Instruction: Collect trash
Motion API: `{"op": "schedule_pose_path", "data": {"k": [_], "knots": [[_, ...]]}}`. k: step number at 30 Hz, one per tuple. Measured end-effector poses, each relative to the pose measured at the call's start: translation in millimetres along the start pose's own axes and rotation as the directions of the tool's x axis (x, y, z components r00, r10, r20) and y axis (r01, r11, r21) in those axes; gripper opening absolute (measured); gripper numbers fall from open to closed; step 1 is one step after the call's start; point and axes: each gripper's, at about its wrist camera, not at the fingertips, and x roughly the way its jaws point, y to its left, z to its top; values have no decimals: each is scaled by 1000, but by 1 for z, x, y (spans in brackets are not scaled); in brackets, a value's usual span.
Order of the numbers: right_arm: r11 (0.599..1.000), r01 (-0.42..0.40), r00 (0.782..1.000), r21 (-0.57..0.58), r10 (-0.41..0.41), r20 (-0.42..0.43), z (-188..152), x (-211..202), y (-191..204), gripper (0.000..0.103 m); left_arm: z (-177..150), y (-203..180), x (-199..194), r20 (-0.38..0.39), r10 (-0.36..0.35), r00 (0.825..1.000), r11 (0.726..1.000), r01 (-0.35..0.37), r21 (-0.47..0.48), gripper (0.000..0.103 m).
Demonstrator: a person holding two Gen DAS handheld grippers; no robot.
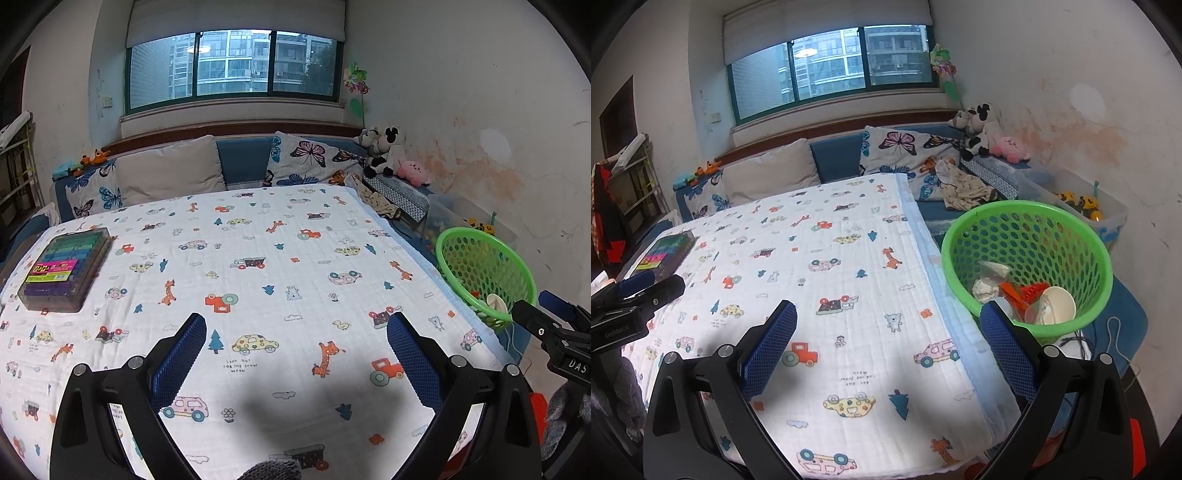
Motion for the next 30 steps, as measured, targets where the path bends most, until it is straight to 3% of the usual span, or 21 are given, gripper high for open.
{"op": "schedule_pose_path", "data": {"k": [30], "knots": [[1000,-8,1000,-4,8,2,1,0,1,99,0,-6,-1,2,-2,1000,1000,2,5,95]]}}
